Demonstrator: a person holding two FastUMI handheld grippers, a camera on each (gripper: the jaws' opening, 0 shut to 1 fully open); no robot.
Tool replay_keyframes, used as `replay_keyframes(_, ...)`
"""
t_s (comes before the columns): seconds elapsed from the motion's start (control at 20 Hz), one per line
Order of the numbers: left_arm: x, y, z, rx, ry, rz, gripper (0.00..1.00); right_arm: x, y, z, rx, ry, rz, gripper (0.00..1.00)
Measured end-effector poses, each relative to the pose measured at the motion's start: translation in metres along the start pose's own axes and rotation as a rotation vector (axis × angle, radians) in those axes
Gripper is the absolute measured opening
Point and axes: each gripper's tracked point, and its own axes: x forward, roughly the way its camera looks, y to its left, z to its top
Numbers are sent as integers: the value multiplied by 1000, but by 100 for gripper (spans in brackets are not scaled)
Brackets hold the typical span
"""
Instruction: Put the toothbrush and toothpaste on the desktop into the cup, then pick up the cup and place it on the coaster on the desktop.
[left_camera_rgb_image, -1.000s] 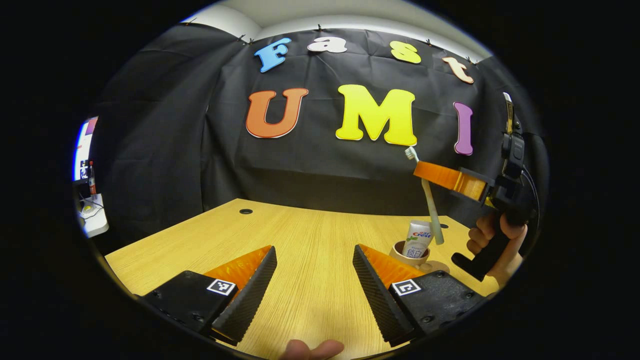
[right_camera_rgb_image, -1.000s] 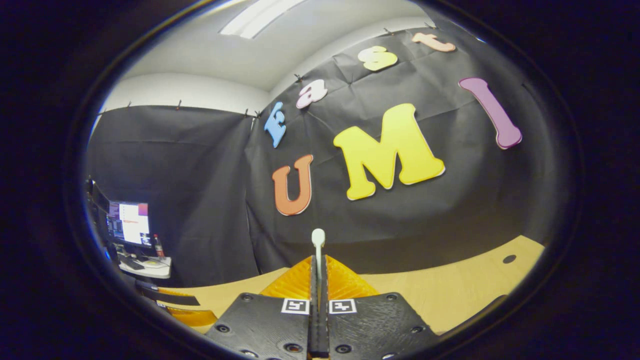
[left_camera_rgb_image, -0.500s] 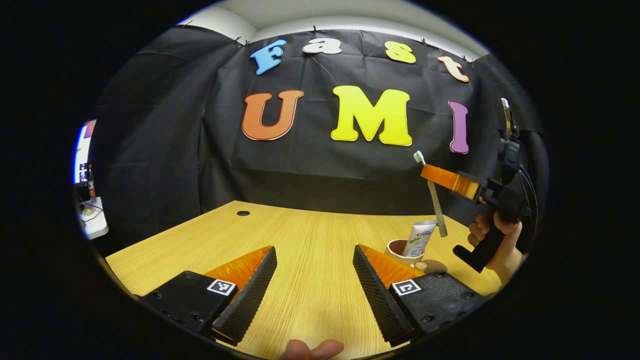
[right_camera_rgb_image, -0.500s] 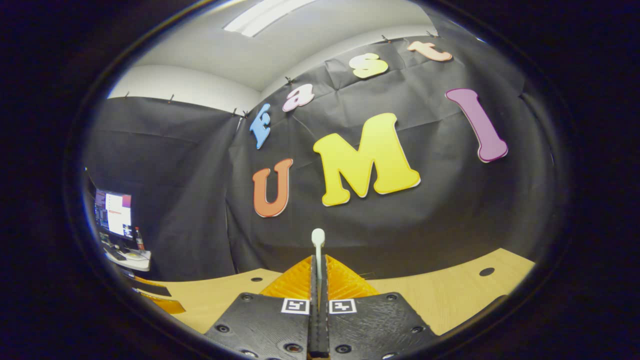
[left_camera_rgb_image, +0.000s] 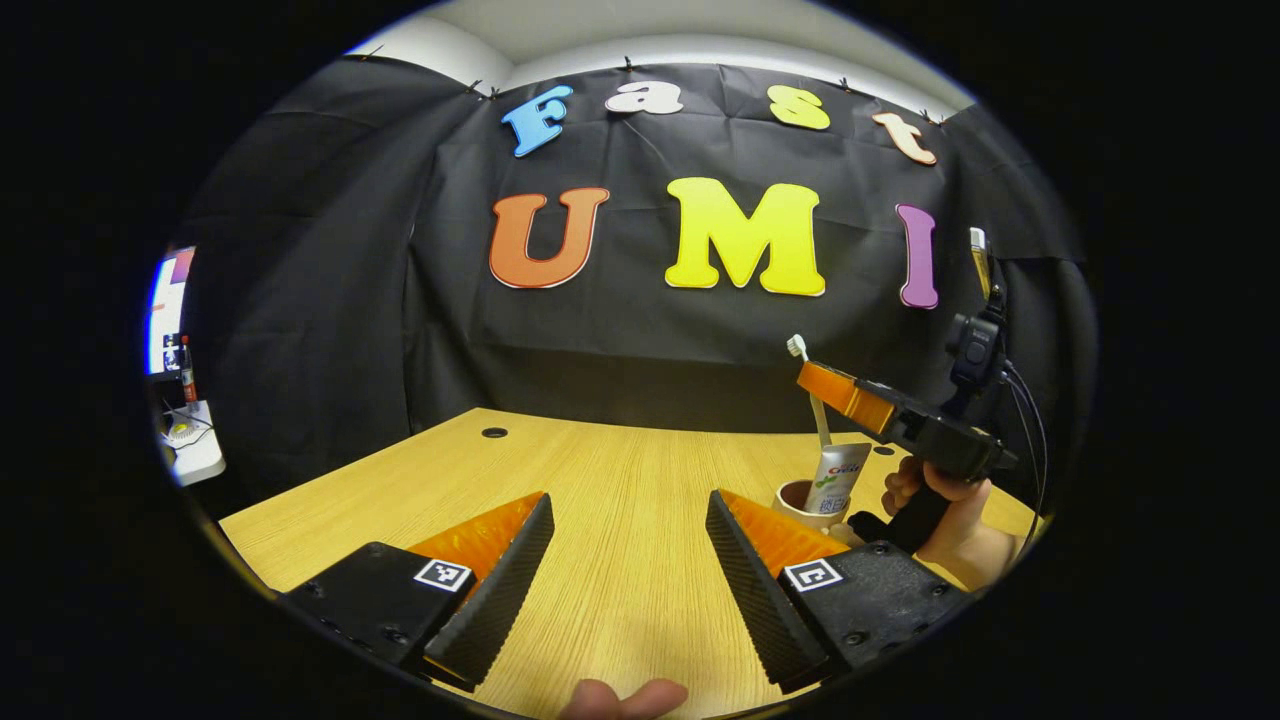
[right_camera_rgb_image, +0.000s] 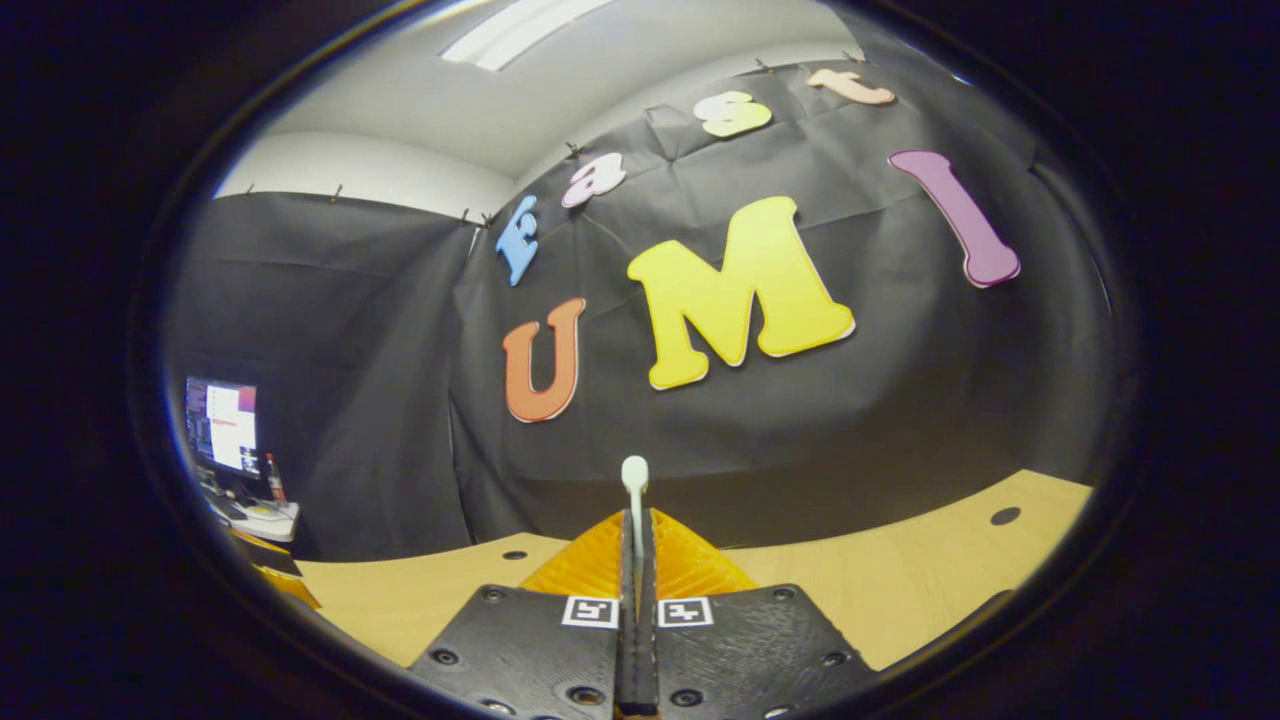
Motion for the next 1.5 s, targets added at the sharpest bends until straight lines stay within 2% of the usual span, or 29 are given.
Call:
replay_keyframes(0.05, 1, -1, -2, -3, 4, -3, 97, -3, 4, 2, -1, -2, 7, 0)
replay_keyframes(0.5, -4, -4, -3, -13, 12, -14, 97, -27, 9, 2, -25, 0, 22, 1)
replay_keyframes(0.55, -3, -5, -3, -11, 11, -15, 97, -29, 7, 3, -29, -4, 17, 4)
replay_keyframes(0.65, -3, -6, -3, -11, 12, -17, 97, -36, 6, 8, -43, -21, 12, 1)
replay_keyframes(0.8, -4, -10, -1, -15, 10, -23, 97, -48, 9, 17, -29, -38, 36, 6)
replay_keyframes(0.85, -6, -12, 0, -15, 7, -25, 97, -50, 9, 22, -30, -49, 37, 23)
replay_keyframes(1.0, -10, -19, 4, -18, 3, -29, 98, -67, 4, 33, -46, -66, 24, 41)
replay_keyframes(1.05, -12, -22, 7, -19, 0, -32, 98, -72, 4, 36, -49, -62, 22, 59)
replay_keyframes(1.1, -14, -25, 9, -19, -3, -35, 98, -79, 1, 40, -52, -62, 14, 68)
replay_keyframes(1.2, -18, -30, 17, -14, -15, -35, 98, -98, -10, 52, -72, -80, -33, 97)
replay_keyframes(1.25, -20, -32, 21, -12, -17, -34, 89, -108, -20, 56, -98, -82, -80, 95)
replay_keyframes(1.3, -22, -35, 24, -11, -18, -34, 98, -118, -32, 59, -131, -78, -136, 97)
replay_keyframes(1.4, -25, -43, 34, -18, -22, -47, 98, -145, -49, 64, -186, -62, -208, 97)
replay_keyframes(1.5, -24, -59, 40, -26, -6, -89, 98, -172, -53, 68, -222, -49, -224, 95)
